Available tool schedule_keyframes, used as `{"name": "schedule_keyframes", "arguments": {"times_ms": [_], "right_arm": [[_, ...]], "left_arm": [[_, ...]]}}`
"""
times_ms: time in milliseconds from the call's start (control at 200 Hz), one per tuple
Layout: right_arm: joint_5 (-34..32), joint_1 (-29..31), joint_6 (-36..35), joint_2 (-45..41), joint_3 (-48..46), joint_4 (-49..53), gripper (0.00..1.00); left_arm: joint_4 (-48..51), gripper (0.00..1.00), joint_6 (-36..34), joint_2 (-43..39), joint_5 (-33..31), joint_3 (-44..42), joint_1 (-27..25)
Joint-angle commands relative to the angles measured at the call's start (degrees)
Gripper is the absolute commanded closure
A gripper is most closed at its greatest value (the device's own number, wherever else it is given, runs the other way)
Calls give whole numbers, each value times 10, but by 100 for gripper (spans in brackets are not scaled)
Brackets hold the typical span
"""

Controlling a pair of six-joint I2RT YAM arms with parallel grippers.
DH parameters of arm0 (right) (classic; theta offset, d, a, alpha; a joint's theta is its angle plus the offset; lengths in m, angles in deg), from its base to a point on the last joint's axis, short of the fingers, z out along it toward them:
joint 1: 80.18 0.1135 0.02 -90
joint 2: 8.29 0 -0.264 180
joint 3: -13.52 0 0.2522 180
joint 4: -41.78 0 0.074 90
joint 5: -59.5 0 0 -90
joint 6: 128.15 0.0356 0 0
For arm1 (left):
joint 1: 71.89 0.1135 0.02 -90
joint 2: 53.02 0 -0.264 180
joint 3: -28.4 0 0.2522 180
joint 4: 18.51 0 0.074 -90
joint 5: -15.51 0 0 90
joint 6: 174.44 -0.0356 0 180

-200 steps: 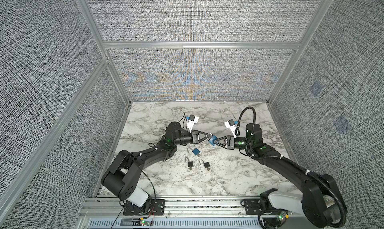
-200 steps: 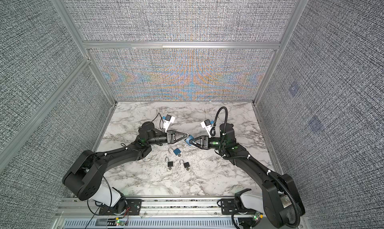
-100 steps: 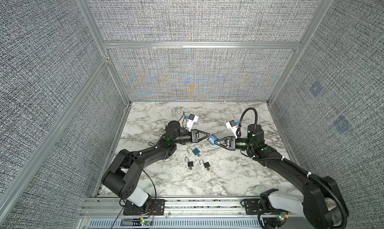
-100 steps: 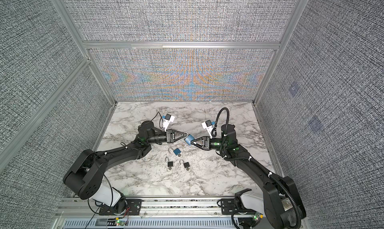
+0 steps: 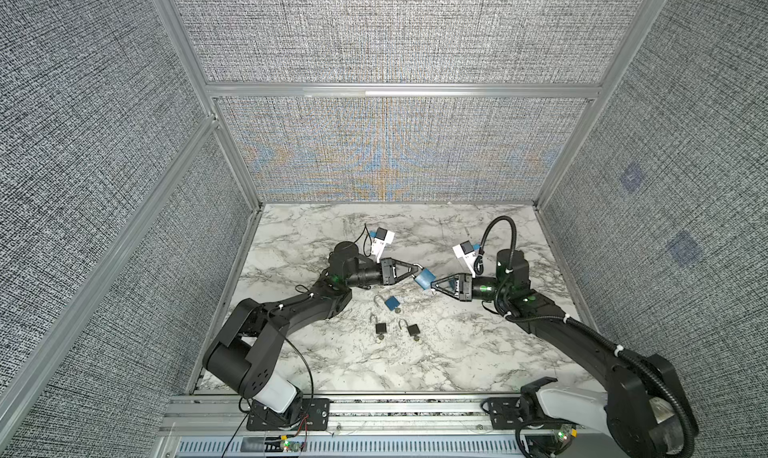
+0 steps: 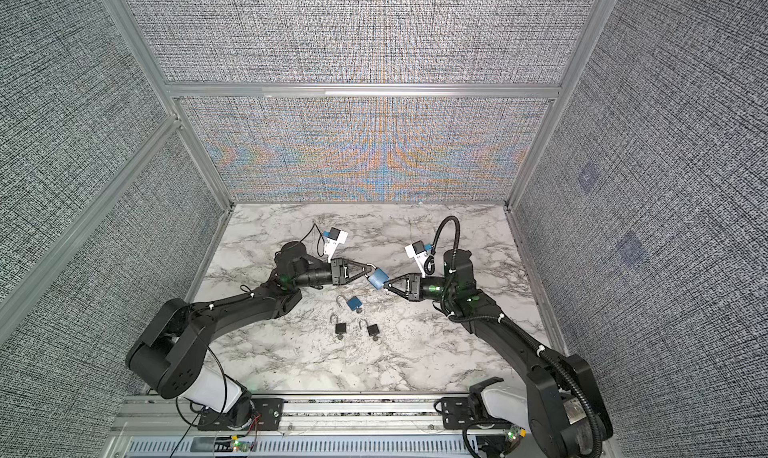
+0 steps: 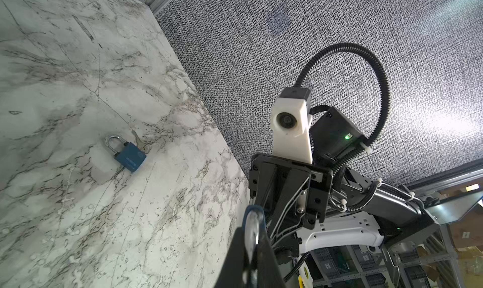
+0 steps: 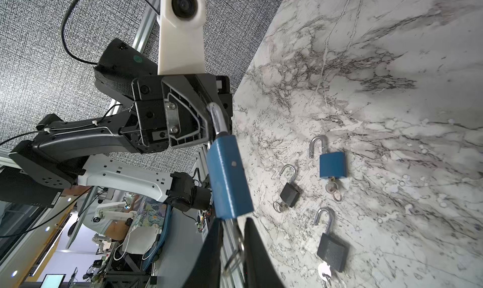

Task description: Lock with the key

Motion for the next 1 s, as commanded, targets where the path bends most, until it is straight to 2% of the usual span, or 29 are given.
{"name": "schedule_keyframes", "arguments": {"times_ms": [0,35,240,665,850,995], "right_arm": [[11,2,7,-2,-3,-19,95],[11,1,8,-1,-3,-17,100],[6,1,13,-1,-14,-24,100],[-12,-13,-8,-26,-35,21,100],[-24,-33,-44,-45,-26,89,100],[-41,-73,-60,-75,-13,132,100]], "left_arm": [[-21,100,-3,0,-12,1,1],[-20,100,-4,1,-14,1,1],[-15,100,-10,2,-19,9,4],[-46,100,11,1,11,10,35],[-35,100,6,2,19,16,39],[19,100,-19,7,14,33,32]]}}
